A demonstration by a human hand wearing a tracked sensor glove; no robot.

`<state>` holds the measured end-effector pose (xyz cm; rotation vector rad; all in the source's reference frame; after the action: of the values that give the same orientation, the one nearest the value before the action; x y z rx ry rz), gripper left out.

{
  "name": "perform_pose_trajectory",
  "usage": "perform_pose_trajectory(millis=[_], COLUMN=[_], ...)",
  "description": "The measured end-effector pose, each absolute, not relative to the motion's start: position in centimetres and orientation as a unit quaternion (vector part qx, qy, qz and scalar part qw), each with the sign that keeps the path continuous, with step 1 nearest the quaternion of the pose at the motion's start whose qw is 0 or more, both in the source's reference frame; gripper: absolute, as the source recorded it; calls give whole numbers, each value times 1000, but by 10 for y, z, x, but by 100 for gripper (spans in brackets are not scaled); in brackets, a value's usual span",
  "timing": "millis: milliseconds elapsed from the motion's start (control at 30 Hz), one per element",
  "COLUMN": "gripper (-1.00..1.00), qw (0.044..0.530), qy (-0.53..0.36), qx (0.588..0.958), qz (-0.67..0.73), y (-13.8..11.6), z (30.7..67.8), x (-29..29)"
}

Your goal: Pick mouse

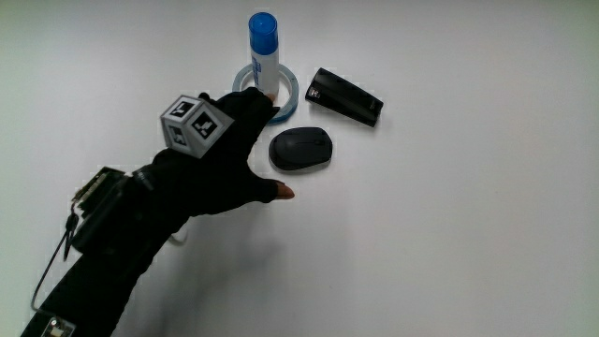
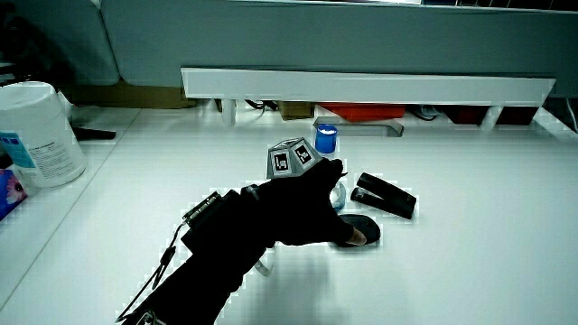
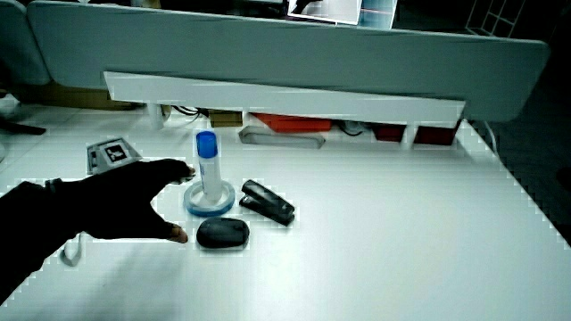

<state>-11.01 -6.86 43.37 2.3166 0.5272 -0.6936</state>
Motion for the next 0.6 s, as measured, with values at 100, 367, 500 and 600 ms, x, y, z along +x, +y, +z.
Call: perform_pose_trajectory(millis=[100, 367, 500, 600], gripper=[0, 0, 0, 0], qw=[330, 363, 368, 376], qy=[198, 180, 183, 184], qx=[889, 890, 890, 889], qz=[-250, -209, -198, -185], y=[-73, -86, -90, -92], z=[438, 465, 472, 476], x=[-104, -86, -75, -68])
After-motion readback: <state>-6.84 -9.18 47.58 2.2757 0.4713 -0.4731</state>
